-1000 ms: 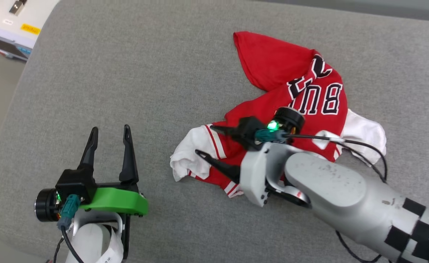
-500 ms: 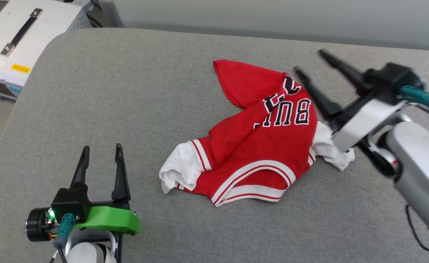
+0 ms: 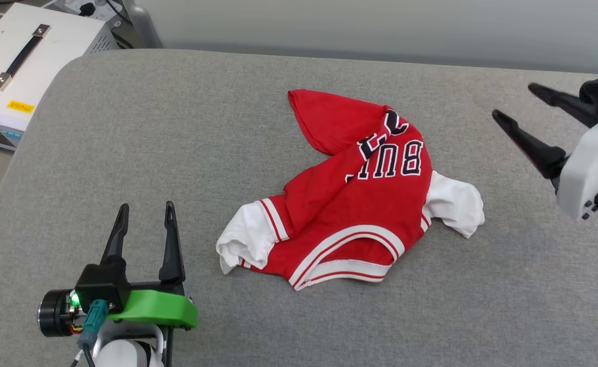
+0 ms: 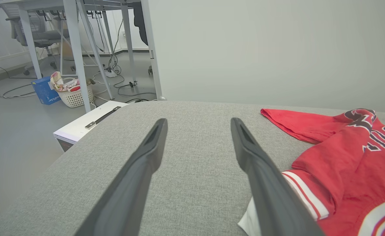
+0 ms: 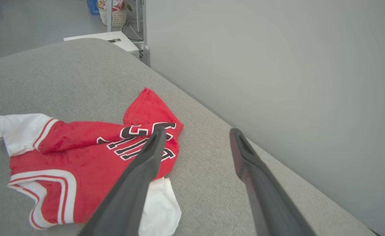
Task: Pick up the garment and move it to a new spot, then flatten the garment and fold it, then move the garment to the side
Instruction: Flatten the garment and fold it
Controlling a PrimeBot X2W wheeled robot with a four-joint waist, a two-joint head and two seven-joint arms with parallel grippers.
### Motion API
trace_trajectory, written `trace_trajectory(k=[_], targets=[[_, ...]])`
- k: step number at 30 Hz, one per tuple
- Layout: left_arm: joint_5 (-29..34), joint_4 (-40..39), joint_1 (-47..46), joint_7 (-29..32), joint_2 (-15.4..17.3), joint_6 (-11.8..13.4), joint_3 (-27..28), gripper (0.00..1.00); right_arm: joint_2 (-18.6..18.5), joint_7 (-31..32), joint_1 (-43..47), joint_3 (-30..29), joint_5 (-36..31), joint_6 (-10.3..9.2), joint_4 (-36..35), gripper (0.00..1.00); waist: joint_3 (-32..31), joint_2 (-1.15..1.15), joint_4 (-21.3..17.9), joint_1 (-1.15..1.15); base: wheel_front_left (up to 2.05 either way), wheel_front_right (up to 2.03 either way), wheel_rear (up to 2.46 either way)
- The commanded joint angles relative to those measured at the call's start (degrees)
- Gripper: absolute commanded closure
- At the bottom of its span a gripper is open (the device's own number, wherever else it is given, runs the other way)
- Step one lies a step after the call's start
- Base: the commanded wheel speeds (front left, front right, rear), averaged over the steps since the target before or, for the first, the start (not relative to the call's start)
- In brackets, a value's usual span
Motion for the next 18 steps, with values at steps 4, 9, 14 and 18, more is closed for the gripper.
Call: trace_trajectory(k=[4, 9, 14, 18], targets=[[0.2, -0.4, 0.0, -0.3, -0.2, 0.2, -0.4, 0.0, -4.6, 13.7, 0.6, 3.4, 5.8, -0.04, -2.6, 0.0, 1.1, 0.0, 0.6, 0.0, 0.0, 0.0, 0.0], [-0.4, -0.7, -0.9, -0.3, -0.2, 0.6, -1.1, 0.0, -7.1, 27.0, 1.5, 7.3, 9.6, -0.04, -4.0, 0.0, 3.3, 0.0, 1.6, 0.0, 0.0, 0.0, 0.0], [-1.0, -0.7, -2.6, -0.3, -0.2, 0.9, -1.9, 0.0, -5.6, 31.0, 0.2, 9.3, 8.9, -0.04, -1.8, 0.0, 6.4, 0.0, 2.8, 0.0, 0.0, 0.0, 0.0], [-1.5, -0.4, -4.3, -0.3, -0.2, 1.0, -2.3, 0.0, -2.9, 30.3, -1.5, 10.9, 7.2, -0.04, 2.8, 0.0, 8.6, 0.0, 3.7, 0.0, 0.0, 0.0, 0.0]])
